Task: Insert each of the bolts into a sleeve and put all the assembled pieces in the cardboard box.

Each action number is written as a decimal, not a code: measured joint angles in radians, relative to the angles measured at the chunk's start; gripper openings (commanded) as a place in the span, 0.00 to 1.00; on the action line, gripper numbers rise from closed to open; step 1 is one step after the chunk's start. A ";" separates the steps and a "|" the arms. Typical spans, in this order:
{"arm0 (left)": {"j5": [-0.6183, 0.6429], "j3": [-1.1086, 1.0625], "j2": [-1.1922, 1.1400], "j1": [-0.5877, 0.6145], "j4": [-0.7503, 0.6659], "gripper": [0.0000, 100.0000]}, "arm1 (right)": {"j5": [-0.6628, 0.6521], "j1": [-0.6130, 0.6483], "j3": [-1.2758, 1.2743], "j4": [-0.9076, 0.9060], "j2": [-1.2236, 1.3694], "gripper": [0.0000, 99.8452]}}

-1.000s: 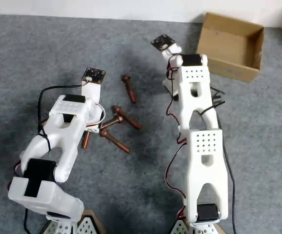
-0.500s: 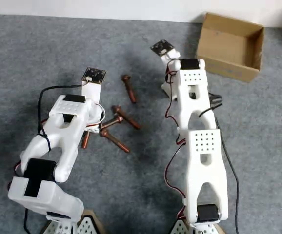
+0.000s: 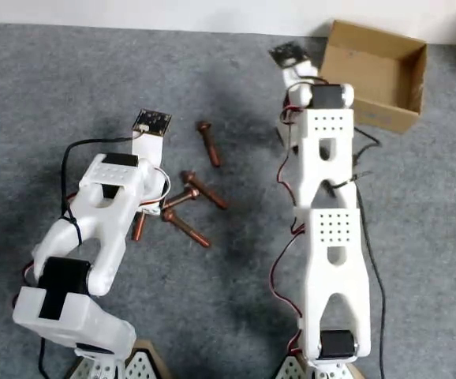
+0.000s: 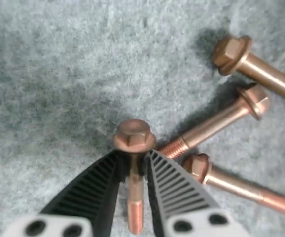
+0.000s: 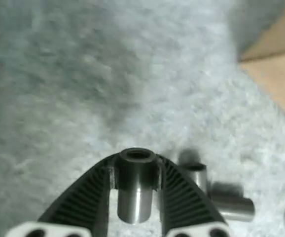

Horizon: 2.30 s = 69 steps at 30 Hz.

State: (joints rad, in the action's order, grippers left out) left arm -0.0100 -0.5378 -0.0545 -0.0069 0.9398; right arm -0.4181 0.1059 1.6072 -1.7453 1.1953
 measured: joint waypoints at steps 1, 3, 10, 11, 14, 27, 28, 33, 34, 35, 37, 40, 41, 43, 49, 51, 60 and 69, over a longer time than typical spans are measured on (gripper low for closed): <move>0.000 0.003 0.002 0.000 0.020 0.01 | 0.011 -0.009 -0.009 0.000 0.002 0.00; 0.000 0.005 0.026 0.000 0.072 0.01 | 0.035 -0.018 -0.057 0.000 -0.005 0.00; 0.048 -0.002 0.157 0.000 0.161 0.01 | 0.083 -0.020 -0.422 0.000 -0.245 0.00; 0.048 -0.011 0.180 0.000 0.164 0.01 | 0.084 -0.020 -0.485 0.000 -0.299 0.00; 0.049 -0.038 0.233 0.000 0.166 0.01 | 0.089 -0.023 -0.672 0.000 -0.463 0.00; 0.049 -0.166 0.483 -0.034 0.175 0.01 | 0.089 -0.020 -1.241 0.000 -1.034 0.00; 0.049 -0.176 0.505 -0.037 0.175 0.01 | 0.089 -0.020 -1.272 0.000 -1.076 0.00; 0.049 -0.250 0.611 -0.038 0.149 0.01 | 0.083 -0.018 -1.470 0.066 -1.300 0.00; 0.049 -0.270 0.635 -0.038 0.130 0.01 | 0.081 -0.018 -1.519 0.087 -1.347 0.00; 0.049 -0.290 0.658 -0.038 0.112 0.01 | 0.081 -0.015 -1.564 0.112 -1.392 0.00; 0.049 -0.328 0.704 -0.038 0.074 0.01 | 0.080 0.005 -1.668 0.166 -1.482 0.00; 0.049 -0.382 0.776 -0.038 0.021 0.01 | 0.078 0.040 -1.817 0.259 -1.611 0.00; 0.049 -0.399 0.798 -0.038 0.002 0.01 | 0.078 0.049 -1.858 0.290 -1.646 0.00; 0.049 -0.431 0.845 -0.038 -0.040 0.01 | 0.078 0.063 -1.950 0.356 -1.708 0.00; 0.049 -0.578 0.973 -0.038 -0.213 0.01 | 0.078 0.069 -2.211 0.580 -1.832 0.00; 0.049 -0.621 1.016 -0.038 -0.262 0.01 | 0.078 0.069 -2.297 0.663 -1.872 0.00; 0.049 -0.657 1.140 -0.110 -0.290 0.01 | 0.078 0.155 -2.628 0.916 -2.099 0.00; 0.049 -0.657 1.143 -0.141 -0.285 0.01 | 0.078 0.262 -2.934 1.120 -2.404 0.00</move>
State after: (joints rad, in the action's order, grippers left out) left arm 0.0391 -1.1945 1.0886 -0.1481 0.6544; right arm -0.3399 0.3682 -1.3265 -0.6252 -1.2091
